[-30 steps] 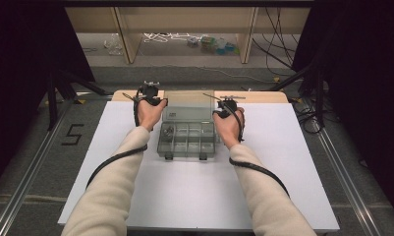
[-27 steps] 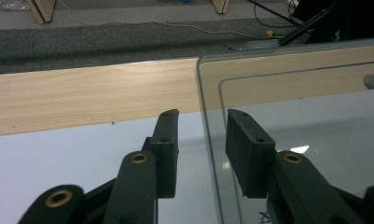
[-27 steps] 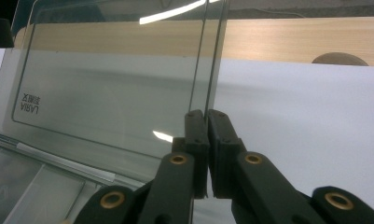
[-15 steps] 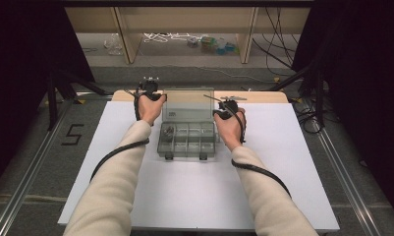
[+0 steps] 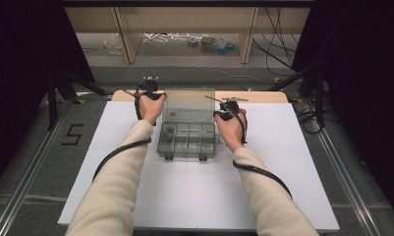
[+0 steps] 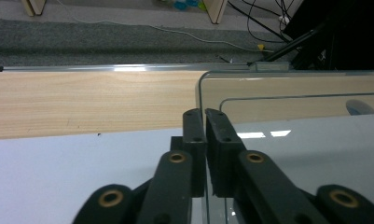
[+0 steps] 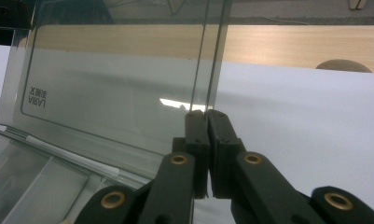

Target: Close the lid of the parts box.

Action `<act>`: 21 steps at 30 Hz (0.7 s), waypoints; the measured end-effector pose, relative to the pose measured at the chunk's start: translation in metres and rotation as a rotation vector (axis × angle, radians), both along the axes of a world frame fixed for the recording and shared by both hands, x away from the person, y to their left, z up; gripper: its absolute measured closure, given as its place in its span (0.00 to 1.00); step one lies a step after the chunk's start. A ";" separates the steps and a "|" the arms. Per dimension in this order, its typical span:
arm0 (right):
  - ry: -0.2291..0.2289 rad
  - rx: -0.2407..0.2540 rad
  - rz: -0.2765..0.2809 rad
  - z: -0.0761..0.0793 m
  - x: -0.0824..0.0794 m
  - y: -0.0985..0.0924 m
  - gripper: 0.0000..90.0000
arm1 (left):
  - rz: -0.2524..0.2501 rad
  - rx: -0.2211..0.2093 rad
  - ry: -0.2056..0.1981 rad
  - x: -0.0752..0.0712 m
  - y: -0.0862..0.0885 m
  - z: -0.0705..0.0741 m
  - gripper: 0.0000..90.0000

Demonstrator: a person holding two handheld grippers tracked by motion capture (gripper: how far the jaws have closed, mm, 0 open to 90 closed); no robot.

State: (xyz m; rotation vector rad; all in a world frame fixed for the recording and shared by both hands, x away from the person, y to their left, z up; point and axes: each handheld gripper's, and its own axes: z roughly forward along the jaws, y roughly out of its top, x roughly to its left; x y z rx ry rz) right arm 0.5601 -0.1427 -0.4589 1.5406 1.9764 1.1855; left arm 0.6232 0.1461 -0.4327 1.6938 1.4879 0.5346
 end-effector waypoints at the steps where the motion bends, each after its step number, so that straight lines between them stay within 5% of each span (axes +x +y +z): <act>1: 0.003 0.004 -0.002 0.000 0.000 0.000 0.98 | 0.002 -0.007 0.000 0.000 0.000 0.001 0.98; 5: -0.027 -0.018 0.006 -0.002 0.001 -0.001 0.98 | 0.026 0.013 0.004 -0.004 -0.001 0.005 0.99; 10: -0.001 0.003 -0.010 -0.001 0.000 0.001 0.97 | 0.043 0.017 -0.049 -0.013 -0.005 0.008 1.00; 14: -0.007 0.003 -0.027 0.001 0.000 0.001 0.85 | 0.048 0.023 -0.081 -0.019 -0.007 0.010 1.00; 21: -0.079 0.029 -0.030 0.010 0.001 -0.002 0.78 | 0.053 0.020 -0.129 -0.031 -0.007 0.014 1.00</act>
